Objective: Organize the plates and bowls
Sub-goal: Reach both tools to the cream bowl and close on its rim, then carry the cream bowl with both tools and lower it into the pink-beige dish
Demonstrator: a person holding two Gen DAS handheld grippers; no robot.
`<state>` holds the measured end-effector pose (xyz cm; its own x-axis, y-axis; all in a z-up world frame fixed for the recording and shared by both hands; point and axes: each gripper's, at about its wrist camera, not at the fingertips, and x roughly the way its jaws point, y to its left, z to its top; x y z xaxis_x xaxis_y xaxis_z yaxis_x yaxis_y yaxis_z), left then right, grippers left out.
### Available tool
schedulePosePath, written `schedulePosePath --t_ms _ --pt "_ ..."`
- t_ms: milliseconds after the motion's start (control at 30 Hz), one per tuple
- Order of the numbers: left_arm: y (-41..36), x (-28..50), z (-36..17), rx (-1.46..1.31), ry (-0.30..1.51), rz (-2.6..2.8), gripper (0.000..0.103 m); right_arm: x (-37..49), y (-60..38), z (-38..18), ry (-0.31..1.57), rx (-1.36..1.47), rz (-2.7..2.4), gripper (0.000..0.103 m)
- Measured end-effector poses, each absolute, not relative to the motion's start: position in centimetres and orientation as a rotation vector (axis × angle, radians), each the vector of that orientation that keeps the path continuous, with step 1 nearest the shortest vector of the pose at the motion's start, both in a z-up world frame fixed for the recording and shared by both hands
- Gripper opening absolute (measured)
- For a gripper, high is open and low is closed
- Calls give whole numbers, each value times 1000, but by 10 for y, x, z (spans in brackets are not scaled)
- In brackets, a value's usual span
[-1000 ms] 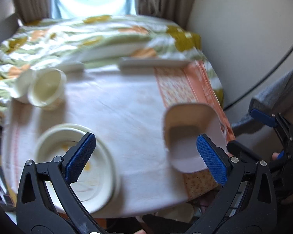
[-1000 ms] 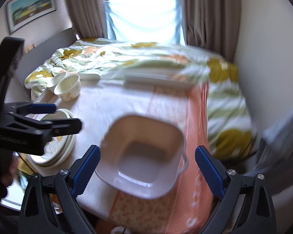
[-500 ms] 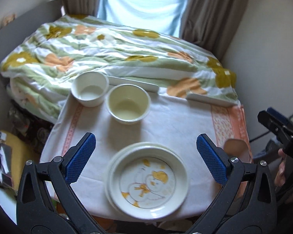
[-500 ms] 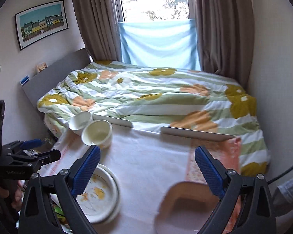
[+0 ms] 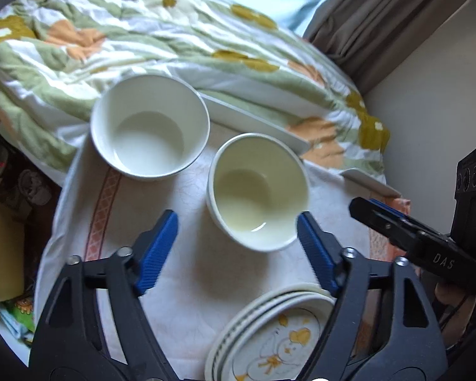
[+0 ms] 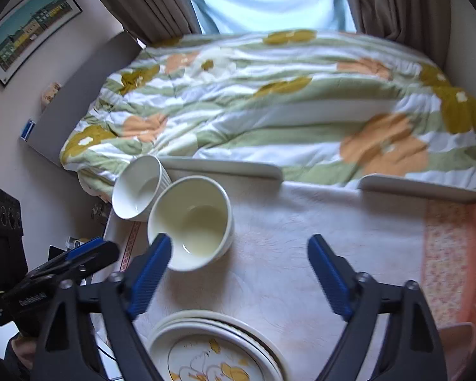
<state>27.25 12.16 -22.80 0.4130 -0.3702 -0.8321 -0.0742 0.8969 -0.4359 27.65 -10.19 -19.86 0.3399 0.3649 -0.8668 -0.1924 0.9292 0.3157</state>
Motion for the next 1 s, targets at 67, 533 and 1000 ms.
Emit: schedulePosePath --t_ms 67,533,1000 --pt "120 282 -243 -462 1162 -217 59 283 -97 -214 1202 174 364 63" --pt "115 304 -280 -374 1225 -248 21 302 -70 -258 1293 223 386 22" --pt "108 300 -254 -282 1170 -251 21 296 -73 -245 1244 219 376 17"
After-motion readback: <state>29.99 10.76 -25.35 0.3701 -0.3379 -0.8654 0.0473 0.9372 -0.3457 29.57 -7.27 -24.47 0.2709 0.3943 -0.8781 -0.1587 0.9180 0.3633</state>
